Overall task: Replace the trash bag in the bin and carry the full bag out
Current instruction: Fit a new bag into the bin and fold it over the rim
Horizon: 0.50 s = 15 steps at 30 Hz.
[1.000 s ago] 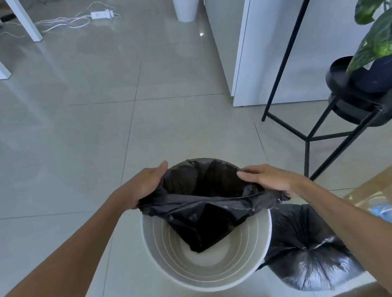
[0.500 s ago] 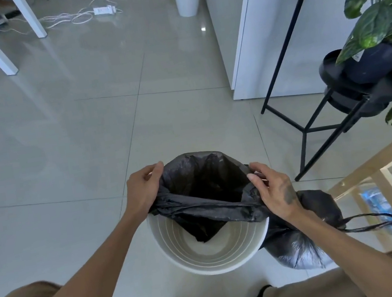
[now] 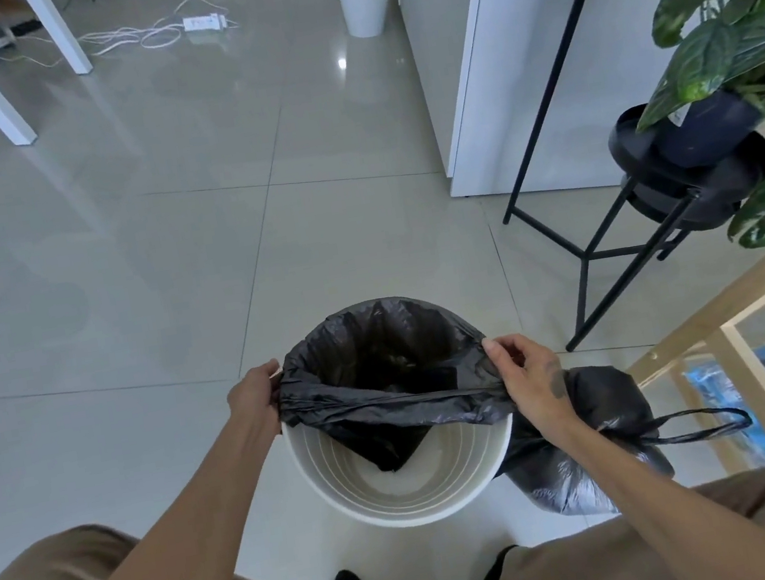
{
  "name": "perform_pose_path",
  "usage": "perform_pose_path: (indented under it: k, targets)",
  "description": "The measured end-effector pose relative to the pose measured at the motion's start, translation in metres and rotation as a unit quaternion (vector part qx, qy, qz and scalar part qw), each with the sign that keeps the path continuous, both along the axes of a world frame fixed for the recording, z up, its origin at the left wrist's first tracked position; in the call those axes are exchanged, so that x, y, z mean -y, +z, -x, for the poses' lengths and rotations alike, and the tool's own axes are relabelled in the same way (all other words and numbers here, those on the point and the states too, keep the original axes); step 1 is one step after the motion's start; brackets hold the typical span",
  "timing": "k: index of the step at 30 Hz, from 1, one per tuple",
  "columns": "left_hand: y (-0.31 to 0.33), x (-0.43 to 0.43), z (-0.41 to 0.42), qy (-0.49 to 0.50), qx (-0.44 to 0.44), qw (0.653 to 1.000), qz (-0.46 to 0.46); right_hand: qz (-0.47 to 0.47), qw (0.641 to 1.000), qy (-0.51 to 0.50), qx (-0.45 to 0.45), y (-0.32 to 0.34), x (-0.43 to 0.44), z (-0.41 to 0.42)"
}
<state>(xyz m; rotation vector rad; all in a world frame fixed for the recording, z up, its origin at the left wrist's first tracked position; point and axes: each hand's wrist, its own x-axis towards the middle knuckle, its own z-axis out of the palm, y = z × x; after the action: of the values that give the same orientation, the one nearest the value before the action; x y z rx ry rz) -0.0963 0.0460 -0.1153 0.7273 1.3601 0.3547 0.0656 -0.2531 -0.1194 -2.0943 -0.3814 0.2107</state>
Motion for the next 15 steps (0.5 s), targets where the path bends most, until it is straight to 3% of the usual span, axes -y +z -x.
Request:
perform_pose_path:
  k: [8, 15]
  targets:
    - [0.0, 0.01, 0.015, 0.049, 0.045, 0.997, 0.045, -0.009, 0.999, -0.04, 0.032, -0.005, -0.001, 0.006]
    - [-0.001, 0.013, 0.022, 0.041, 0.084, 0.99, 0.105, -0.03, 0.993, -0.086, -0.081, -0.013, -0.004, 0.009]
